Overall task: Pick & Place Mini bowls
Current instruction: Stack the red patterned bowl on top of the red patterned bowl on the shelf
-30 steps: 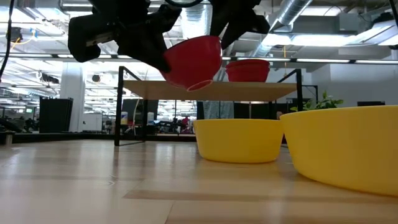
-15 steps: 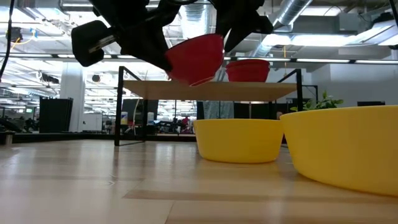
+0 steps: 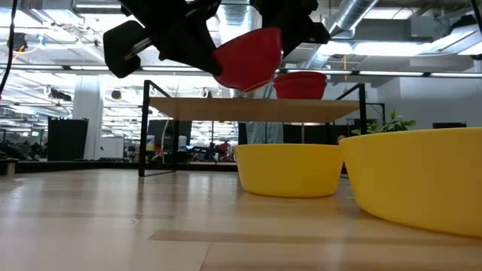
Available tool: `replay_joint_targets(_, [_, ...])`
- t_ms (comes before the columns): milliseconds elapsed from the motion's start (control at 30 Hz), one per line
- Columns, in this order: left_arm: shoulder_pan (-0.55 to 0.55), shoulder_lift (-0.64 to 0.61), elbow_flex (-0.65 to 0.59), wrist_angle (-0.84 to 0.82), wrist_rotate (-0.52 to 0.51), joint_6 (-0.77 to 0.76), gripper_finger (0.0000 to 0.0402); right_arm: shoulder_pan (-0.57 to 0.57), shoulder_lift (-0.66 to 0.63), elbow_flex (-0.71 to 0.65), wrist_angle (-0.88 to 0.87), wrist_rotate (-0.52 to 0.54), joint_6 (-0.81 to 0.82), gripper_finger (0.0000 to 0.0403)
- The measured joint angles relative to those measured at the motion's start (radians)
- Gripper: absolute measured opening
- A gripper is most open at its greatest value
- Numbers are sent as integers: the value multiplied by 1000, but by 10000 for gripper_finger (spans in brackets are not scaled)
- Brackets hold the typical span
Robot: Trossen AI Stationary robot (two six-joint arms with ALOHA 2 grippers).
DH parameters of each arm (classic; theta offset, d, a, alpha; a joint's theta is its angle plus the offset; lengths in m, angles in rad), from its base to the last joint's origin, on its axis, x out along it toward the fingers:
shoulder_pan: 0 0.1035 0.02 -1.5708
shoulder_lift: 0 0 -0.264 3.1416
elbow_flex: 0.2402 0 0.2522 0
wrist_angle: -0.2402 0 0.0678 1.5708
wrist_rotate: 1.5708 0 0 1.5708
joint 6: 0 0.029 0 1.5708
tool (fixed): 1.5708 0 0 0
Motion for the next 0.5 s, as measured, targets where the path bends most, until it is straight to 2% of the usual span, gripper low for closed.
replay_joint_targets(333, [4, -1, 3, 36, 5, 1, 22, -20, 2, -1, 6, 12, -7, 13])
replay_joint_targets(500, [4, -1, 2, 62, 8, 0, 32, -39, 2, -1, 6, -25, -21, 11])
